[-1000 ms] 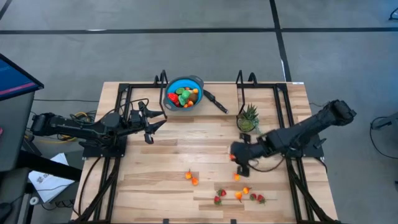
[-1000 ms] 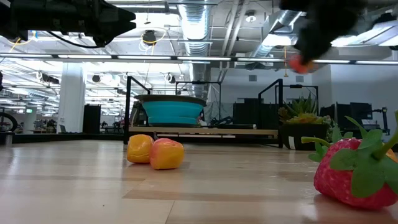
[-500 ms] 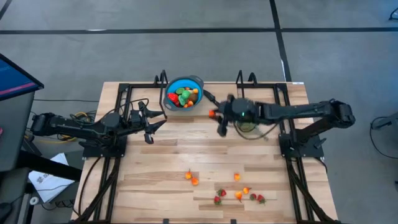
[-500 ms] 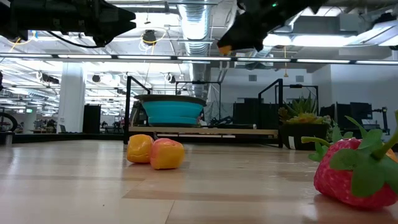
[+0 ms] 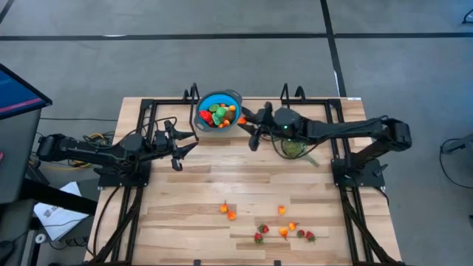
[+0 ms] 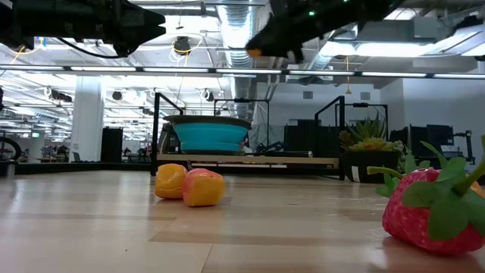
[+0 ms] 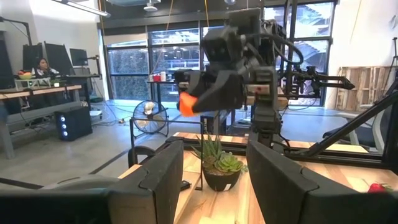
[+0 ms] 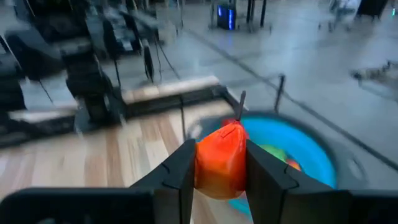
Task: Pick & Place Fruit
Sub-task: Put the pear into the basket
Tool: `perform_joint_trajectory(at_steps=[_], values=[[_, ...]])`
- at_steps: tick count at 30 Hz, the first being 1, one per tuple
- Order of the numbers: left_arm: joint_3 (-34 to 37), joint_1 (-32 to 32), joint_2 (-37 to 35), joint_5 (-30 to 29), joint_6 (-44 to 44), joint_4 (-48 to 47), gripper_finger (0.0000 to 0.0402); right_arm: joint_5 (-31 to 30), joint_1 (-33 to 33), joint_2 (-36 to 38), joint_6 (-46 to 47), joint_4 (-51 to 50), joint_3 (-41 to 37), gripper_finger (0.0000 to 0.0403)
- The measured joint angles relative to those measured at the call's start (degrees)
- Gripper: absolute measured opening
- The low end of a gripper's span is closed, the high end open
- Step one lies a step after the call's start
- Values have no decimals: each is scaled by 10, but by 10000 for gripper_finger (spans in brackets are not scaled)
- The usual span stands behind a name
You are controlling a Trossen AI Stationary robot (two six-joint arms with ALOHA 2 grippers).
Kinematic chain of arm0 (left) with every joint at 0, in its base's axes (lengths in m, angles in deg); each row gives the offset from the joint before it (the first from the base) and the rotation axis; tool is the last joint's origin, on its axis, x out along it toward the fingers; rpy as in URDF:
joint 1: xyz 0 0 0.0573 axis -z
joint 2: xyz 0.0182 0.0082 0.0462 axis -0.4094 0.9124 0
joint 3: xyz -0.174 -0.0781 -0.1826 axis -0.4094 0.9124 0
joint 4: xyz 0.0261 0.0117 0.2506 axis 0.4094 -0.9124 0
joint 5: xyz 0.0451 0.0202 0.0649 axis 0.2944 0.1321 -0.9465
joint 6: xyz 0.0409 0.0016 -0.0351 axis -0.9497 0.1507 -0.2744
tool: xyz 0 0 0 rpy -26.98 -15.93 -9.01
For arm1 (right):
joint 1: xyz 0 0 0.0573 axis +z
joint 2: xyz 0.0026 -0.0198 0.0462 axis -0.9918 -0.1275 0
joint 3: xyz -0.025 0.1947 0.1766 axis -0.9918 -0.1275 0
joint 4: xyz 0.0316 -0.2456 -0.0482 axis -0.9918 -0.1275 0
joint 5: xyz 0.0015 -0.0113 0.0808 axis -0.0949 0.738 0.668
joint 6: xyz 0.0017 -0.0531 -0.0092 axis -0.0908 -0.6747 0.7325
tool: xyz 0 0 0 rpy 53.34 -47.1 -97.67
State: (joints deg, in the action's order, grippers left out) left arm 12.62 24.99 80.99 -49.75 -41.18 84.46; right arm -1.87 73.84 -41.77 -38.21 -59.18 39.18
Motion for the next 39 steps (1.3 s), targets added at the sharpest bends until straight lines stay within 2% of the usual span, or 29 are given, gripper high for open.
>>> perform_joint_trajectory(at_steps=[4, 8, 19, 24, 28, 34, 39], values=[[0, 0, 0, 0, 0, 0, 173, 0, 9, -64, 0, 58, 13, 101], [0, 0, 0, 0, 0, 0, 173, 1, 6, -120, -2, 45, 87, 101], [0, -2, 0, 0, 0, 0, 173, -1, -57, -301, -62, -236, 396, 101], [0, -2, 0, 0, 0, 0, 173, -1, -90, -367, -62, -332, 501, 101], [0, -2, 0, 0, 0, 0, 173, 0, -109, -402, -61, -373, 538, 101], [0, -2, 0, 0, 0, 0, 173, 1, -124, -403, -60, -392, 538, 104], [0, -2, 0, 0, 0, 0, 172, 1, -123, -404, -60, -399, 537, 138]])
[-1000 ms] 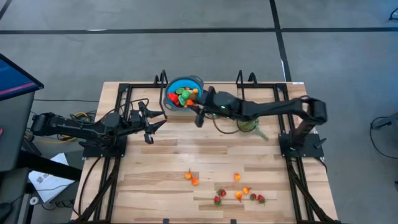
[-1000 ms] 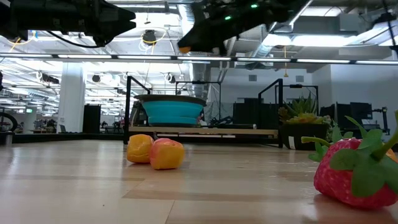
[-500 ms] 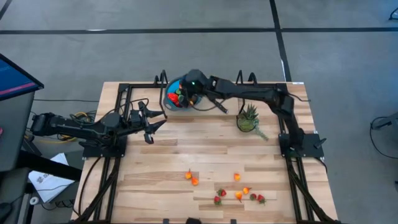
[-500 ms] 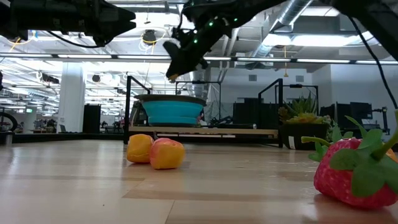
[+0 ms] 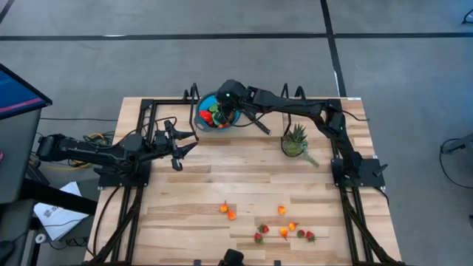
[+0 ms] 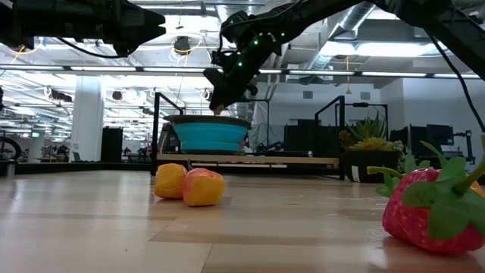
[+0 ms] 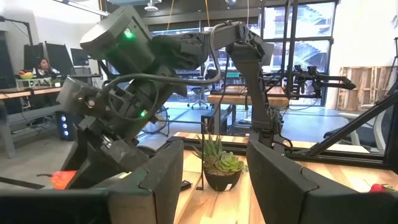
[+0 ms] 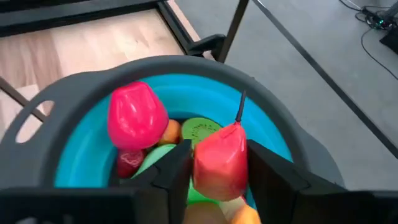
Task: Pick & Place Fruit
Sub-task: Put the pear into the basket
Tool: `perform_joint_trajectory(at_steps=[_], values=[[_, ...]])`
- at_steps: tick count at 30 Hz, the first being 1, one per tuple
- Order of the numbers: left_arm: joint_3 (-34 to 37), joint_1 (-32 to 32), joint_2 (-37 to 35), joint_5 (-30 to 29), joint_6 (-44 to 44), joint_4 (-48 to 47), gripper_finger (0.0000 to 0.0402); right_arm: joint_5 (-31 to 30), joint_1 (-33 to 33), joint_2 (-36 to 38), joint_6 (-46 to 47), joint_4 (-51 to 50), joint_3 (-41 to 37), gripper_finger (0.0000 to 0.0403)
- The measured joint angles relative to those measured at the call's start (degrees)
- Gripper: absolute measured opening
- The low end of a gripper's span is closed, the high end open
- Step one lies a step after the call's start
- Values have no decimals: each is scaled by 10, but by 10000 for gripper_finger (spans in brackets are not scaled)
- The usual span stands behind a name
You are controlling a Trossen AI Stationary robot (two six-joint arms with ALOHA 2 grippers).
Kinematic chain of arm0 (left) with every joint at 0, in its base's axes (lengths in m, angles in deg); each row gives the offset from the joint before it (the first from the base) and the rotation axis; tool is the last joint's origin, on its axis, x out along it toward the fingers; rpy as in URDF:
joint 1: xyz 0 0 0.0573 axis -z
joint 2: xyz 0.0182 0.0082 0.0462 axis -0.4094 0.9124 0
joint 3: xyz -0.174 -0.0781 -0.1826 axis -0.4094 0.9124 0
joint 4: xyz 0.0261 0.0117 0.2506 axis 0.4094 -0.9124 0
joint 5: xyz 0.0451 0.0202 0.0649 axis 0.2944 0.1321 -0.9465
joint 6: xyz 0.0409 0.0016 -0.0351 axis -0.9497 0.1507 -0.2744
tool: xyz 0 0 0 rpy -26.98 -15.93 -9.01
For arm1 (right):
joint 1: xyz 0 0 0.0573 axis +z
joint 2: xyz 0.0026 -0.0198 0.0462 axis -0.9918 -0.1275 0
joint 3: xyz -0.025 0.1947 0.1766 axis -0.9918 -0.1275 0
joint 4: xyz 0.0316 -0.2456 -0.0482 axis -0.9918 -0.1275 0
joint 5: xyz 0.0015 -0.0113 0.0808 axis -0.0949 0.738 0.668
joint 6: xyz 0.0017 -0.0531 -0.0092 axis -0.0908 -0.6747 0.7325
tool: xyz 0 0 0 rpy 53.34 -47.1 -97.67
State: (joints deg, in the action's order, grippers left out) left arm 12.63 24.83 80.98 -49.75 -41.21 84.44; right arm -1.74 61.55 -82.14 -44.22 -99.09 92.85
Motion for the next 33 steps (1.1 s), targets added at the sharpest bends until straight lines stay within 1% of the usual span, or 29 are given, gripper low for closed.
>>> perform_joint_trajectory(at_steps=[4, 7, 9, 11, 13, 15, 21, 24, 26, 30, 33], values=[[0, 0, 0, 0, 0, 0, 173, 0, 1, 0, 0, -5, 0, 185], [0, 0, 0, 0, 0, 0, 173, 0, 0, 1, 0, -5, 0, 211], [0, 0, 0, 0, 0, 0, 173, 0, 1, 4, 0, -14, 0, 219], [0, 0, 0, 0, 0, 0, 173, 0, 2, 10, 0, -30, 0, 216], [0, 0, 0, 0, 0, 0, 173, 0, 6, 18, -4, -59, 0, 199], [0, 0, 0, 0, 0, 0, 172, 0, 10, 27, -11, -90, 1, 173], [0, 0, 0, 0, -1, -1, 173, 6, 40, 51, -53, -188, 0, 64], [0, 0, 0, 0, -1, -1, 173, 27, 57, 71, -70, -245, 0, 15], [0, 0, 0, 0, -1, -1, 172, 48, 69, 81, -76, -267, 0, 7], [0, 0, 0, 0, -1, -1, 173, 76, 91, 104, -79, -336, 0, 18], [0, 0, 0, 0, -1, -1, 173, 90, 104, 122, -77, -377, -7, 6]])
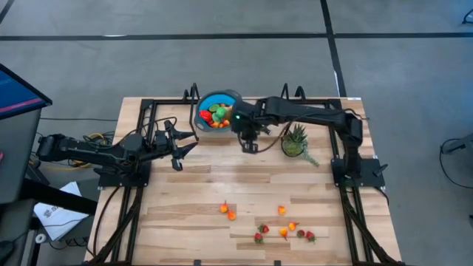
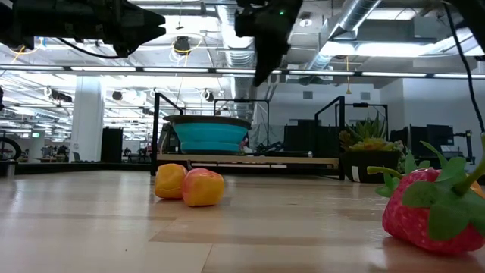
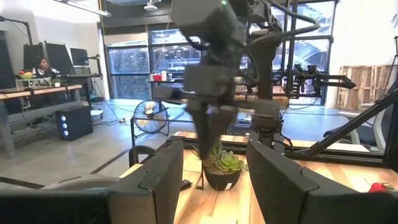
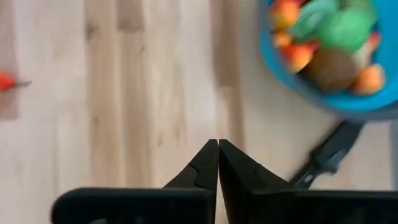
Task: Pick & Place Fruit
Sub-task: Put the pear into the basket
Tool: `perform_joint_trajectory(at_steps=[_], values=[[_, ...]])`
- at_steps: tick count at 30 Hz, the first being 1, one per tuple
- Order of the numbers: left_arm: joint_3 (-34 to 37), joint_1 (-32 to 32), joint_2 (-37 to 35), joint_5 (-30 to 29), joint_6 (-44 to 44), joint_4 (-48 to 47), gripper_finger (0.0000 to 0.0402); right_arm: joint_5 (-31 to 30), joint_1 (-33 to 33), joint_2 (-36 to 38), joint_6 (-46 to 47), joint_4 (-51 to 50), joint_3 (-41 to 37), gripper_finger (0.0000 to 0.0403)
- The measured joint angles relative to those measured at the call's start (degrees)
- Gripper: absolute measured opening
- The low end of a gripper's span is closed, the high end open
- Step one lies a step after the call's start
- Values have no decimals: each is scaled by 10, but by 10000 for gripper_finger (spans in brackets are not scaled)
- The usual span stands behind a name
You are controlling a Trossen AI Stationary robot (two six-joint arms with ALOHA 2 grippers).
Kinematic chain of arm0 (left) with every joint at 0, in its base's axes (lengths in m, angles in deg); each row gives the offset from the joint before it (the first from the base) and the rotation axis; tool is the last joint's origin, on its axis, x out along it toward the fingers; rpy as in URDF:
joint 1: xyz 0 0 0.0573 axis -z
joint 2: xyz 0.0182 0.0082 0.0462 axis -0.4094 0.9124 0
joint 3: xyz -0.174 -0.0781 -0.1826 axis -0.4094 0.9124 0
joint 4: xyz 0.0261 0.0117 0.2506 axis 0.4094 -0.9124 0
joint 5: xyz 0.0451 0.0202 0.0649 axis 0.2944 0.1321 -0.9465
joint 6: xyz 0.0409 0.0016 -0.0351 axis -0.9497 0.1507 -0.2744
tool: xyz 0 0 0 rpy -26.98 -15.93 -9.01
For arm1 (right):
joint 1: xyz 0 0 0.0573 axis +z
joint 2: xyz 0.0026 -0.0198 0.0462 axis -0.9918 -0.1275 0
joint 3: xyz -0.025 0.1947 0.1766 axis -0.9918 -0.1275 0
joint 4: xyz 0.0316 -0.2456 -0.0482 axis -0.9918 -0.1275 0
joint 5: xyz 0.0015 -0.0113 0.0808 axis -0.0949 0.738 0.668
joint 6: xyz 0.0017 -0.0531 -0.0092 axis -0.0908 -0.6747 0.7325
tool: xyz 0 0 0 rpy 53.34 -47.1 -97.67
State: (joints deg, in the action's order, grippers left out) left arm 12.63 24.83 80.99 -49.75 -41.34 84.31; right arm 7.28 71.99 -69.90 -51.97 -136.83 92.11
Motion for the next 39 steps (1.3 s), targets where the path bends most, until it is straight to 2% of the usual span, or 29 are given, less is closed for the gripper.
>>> perform_joint_trajectory(at_steps=[4, 8, 18, 23, 27, 32, 39], values=[[0, 0, 0, 0, 1, 0, 173, 18, 16, 40, 24, 17, -65, 5], [0, 0, 0, 0, 1, 0, 172, 20, 36, 101, 61, 104, -187, 1], [0, 0, 0, 0, 1, 1, 173, 12, 111, 302, 221, 433, -500, 3], [0, 0, 0, 0, 1, 1, 172, -28, 161, 373, 249, 584, -613, 2], [0, 0, 0, 0, 1, 1, 172, -48, 197, 405, 256, 638, -664, 1], [0, 0, 0, 0, 5, 1, 173, -51, 235, 420, 298, 632, -686, 1], [0, 0, 0, 0, 21, 1, 172, -52, 284, 419, 284, 609, -700, 1]])
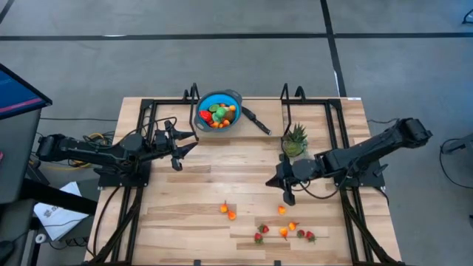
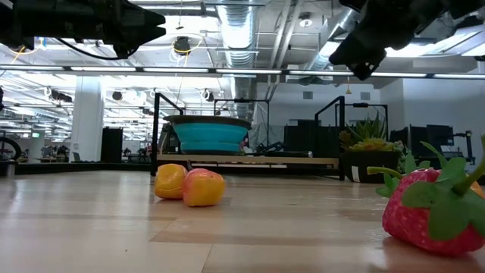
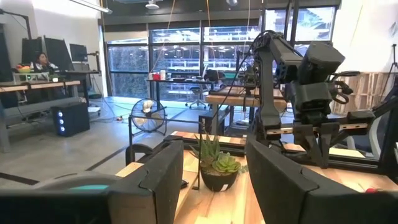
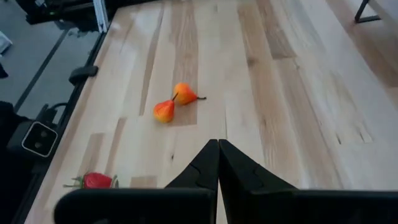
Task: Pick & Place Fruit
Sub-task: Put the pear into the basket
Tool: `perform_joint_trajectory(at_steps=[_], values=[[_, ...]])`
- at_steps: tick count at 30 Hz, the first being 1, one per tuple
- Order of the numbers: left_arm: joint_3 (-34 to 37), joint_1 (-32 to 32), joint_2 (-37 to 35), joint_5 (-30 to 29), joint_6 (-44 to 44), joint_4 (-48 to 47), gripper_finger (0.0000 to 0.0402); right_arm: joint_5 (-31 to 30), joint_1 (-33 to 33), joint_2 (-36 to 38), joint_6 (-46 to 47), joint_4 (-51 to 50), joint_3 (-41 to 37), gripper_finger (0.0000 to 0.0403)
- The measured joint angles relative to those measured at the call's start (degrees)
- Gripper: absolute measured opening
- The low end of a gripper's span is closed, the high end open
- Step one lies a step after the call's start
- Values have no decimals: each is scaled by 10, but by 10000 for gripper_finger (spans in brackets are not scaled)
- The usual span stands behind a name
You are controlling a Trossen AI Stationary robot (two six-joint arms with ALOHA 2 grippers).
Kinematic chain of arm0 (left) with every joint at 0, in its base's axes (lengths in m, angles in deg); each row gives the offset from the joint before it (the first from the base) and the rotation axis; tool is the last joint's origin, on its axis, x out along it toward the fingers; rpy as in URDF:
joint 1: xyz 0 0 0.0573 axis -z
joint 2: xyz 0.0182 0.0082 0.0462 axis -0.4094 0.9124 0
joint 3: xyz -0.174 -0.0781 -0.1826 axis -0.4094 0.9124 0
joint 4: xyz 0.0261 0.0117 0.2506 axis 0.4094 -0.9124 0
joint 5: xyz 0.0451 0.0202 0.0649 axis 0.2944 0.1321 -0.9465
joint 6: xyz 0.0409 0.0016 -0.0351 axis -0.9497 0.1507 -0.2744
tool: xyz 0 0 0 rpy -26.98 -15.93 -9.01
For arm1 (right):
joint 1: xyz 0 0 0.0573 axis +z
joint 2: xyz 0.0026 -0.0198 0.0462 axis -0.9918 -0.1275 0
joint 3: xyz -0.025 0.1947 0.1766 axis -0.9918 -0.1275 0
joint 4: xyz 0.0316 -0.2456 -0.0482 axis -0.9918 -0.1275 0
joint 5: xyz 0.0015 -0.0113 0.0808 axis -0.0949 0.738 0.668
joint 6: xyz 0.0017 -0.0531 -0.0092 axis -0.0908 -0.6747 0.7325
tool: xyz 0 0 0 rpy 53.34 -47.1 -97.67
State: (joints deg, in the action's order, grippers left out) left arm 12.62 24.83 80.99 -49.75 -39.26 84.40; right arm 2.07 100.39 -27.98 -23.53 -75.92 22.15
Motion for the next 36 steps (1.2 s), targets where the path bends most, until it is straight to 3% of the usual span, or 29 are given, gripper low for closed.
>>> perform_joint_trajectory(at_steps=[5, 11, 20, 29, 36], values=[[0, 0, 0, 0, 0, 0, 173, -13, 19, 2, 9, -9, 0, 1], [0, 0, 0, 0, 0, 0, 173, -12, 40, 28, 33, -89, -1, 1], [0, 0, 0, 0, 0, 0, 173, -10, 40, 150, 27, -261, 0, 0], [0, 0, 0, 0, -4, 0, 173, -10, 40, 236, 222, -379, 0, 0], [0, 0, 0, 0, -5, 0, 173, -8, 40, 217, 232, -378, 0, 0]])
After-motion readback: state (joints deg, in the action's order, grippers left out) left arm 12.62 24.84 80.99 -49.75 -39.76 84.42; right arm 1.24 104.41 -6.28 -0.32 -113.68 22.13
